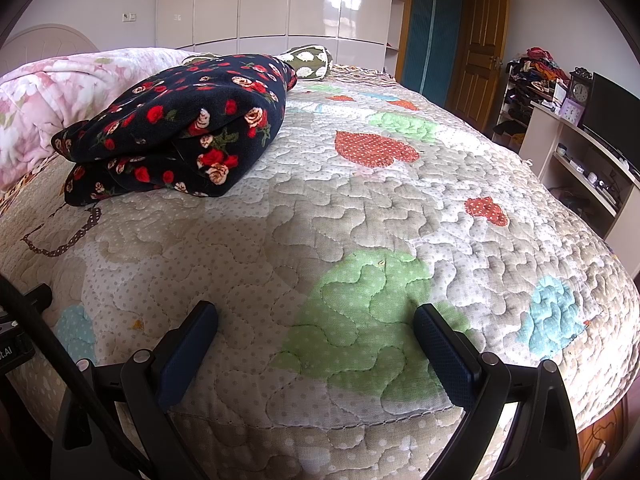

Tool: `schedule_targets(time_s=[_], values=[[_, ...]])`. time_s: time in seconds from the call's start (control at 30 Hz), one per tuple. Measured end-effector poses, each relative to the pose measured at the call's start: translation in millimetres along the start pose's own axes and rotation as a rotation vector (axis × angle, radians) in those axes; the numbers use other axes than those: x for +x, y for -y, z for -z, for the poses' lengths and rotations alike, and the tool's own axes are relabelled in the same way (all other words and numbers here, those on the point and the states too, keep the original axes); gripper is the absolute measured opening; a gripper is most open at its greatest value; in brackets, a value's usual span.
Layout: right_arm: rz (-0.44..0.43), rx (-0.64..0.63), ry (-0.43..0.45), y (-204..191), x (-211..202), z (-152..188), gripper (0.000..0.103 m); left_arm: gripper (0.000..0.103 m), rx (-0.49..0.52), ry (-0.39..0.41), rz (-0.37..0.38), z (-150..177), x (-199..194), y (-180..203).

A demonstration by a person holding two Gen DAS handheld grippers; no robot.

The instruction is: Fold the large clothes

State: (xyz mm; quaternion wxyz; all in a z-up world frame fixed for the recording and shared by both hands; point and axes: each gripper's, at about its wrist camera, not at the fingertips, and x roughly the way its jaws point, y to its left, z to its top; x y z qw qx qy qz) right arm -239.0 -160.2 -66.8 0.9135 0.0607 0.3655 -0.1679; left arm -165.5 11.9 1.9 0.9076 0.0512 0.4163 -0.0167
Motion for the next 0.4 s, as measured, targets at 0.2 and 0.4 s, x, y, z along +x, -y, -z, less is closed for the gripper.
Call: schedule_targets(time_s=[0.2,0.4], values=[[0.000,0.000,0.000,0.0,0.0,0.2,0.100,0.103,-0.001,-0.001,0.002,-0.3,0.0,0.3],[0.000,0.000,0.001,-0.1,0.0,0.4,0.100,0.103,0.002,-0.006,0.005,-2.9,-0.8,1.4]])
